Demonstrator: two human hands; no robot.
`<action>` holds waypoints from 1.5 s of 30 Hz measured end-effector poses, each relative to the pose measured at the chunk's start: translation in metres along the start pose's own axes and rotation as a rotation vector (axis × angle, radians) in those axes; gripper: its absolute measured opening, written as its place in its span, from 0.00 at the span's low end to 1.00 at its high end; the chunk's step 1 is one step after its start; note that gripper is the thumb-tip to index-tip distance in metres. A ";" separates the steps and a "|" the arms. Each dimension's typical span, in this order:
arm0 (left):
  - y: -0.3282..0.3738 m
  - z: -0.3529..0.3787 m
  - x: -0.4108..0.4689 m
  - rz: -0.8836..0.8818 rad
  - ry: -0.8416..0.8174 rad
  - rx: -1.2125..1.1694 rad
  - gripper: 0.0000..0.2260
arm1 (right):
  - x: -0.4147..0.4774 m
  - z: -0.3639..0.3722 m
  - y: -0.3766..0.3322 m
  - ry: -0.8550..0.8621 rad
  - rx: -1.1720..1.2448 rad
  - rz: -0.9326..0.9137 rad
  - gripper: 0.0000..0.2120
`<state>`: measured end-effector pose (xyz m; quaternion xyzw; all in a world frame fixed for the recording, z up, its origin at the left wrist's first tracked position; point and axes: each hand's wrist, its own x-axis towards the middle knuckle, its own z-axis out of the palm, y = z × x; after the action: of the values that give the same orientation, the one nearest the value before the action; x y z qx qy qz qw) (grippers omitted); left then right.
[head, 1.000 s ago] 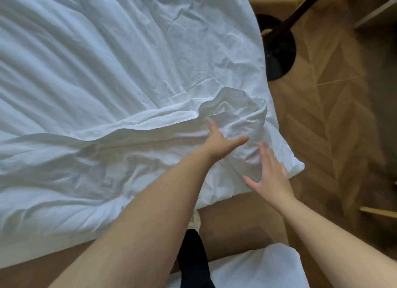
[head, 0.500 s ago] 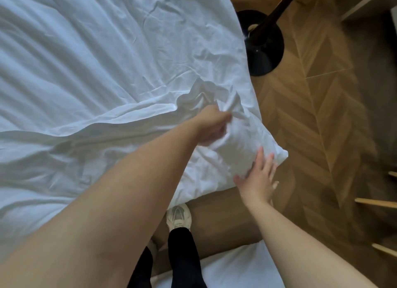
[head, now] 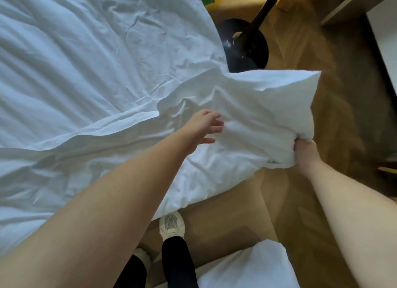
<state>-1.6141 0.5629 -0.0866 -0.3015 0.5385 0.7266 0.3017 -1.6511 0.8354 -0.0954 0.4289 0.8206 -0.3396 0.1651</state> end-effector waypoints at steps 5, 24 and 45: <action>-0.023 -0.010 0.006 0.064 0.141 0.507 0.05 | 0.020 -0.044 -0.020 -0.053 -0.204 -0.008 0.26; -0.142 -0.022 0.012 0.228 0.026 1.540 0.33 | 0.055 0.041 0.058 0.131 0.597 0.311 0.15; -0.139 -0.026 0.023 0.362 0.030 1.572 0.35 | 0.087 0.003 0.018 -0.004 0.659 0.057 0.10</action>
<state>-1.5198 0.5730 -0.1937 0.0811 0.9367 0.1688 0.2959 -1.6869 0.8919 -0.1532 0.4814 0.6541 -0.5827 0.0286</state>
